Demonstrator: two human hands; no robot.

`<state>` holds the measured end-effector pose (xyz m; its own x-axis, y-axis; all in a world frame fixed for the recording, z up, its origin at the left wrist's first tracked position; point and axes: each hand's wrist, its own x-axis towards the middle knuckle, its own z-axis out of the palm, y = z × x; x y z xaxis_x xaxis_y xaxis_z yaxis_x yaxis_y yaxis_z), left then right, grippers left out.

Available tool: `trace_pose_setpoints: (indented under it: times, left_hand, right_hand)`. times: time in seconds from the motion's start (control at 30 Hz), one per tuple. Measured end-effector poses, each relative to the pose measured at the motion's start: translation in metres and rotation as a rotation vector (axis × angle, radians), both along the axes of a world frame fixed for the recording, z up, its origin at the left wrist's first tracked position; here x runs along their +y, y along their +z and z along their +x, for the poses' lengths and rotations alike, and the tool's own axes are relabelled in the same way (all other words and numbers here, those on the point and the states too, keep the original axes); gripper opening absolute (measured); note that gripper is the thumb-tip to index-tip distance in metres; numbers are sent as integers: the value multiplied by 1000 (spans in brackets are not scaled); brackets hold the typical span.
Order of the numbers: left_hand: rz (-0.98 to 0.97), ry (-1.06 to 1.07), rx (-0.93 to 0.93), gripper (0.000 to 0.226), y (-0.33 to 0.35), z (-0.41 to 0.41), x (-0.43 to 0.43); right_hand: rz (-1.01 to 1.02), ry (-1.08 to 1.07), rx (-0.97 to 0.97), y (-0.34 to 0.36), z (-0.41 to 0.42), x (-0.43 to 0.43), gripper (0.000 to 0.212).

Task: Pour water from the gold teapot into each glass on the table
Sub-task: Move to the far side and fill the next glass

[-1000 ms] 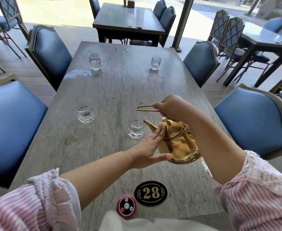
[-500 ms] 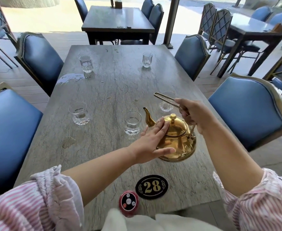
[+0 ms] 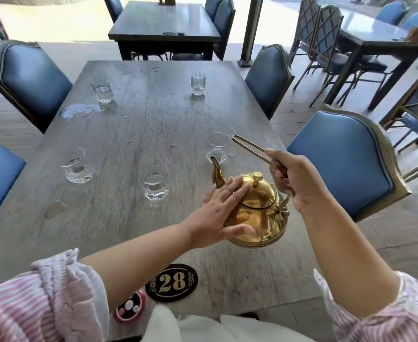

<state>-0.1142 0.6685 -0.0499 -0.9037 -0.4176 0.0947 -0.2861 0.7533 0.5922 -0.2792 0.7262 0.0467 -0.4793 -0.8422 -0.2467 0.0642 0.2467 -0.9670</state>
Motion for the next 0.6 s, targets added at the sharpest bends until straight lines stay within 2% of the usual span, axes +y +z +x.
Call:
trace_pose_setpoints:
  times: [0.27,0.6]
  left_hand:
    - [15,178,84,85,-8,-86,35]
    - [34,237,15,85,-10,-125,39]
  right_hand:
    - [-5,134,32,3,-82,9,52]
    - [3,193,26,-8,-125,4,46]
